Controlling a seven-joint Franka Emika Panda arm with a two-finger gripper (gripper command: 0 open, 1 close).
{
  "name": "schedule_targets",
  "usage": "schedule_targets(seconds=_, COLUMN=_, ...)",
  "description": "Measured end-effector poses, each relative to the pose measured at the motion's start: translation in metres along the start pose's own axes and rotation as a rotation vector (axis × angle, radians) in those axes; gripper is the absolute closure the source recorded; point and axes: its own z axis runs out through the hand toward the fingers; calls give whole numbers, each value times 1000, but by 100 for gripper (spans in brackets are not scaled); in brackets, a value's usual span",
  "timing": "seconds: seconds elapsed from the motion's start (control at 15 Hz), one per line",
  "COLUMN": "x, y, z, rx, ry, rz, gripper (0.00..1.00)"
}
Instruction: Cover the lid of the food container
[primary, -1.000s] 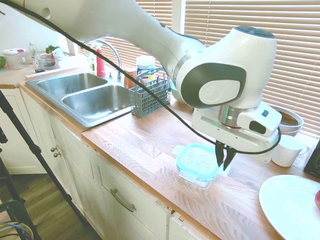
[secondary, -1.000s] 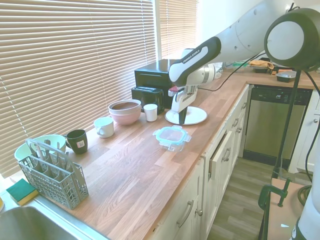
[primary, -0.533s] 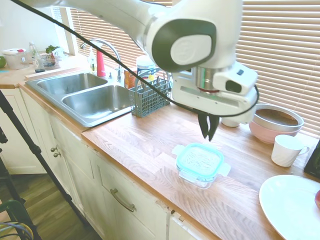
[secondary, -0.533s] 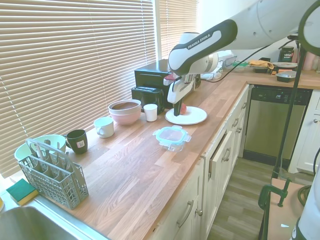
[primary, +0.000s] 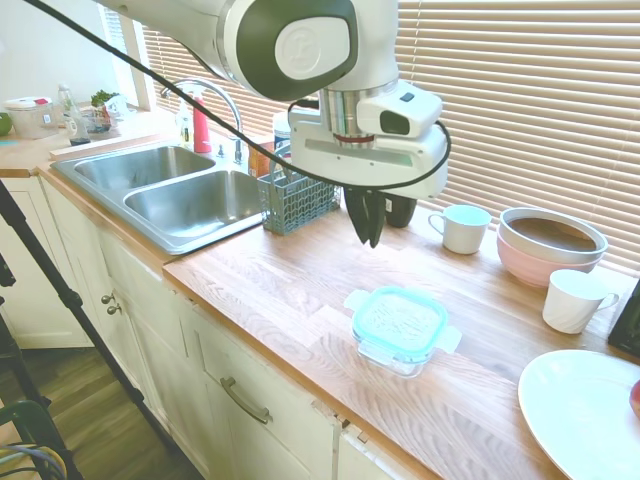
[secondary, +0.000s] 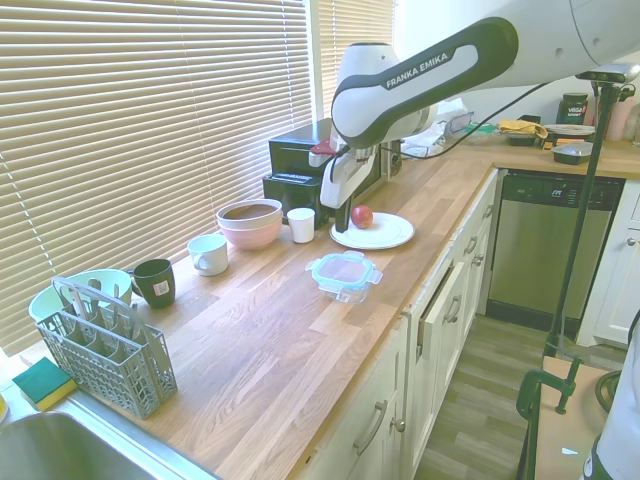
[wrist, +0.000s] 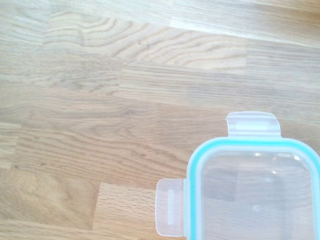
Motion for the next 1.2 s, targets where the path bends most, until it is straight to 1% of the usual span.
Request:
schedule_targets(seconds=0.33, x=-12, y=-4, z=15, rx=-17, ry=-28, rz=-16, gripper=0)
schedule_targets(seconds=0.73, x=-19, y=-4, z=28, rx=-24, ry=-43, rz=3, gripper=0)
schedule_targets(seconds=0.93, x=-20, y=-5, z=27, rx=-23, ry=-40, rz=7, gripper=0)
schedule_targets(seconds=1.2, x=-17, y=-6, z=16, rx=-11, ry=-22, rz=10, gripper=0)
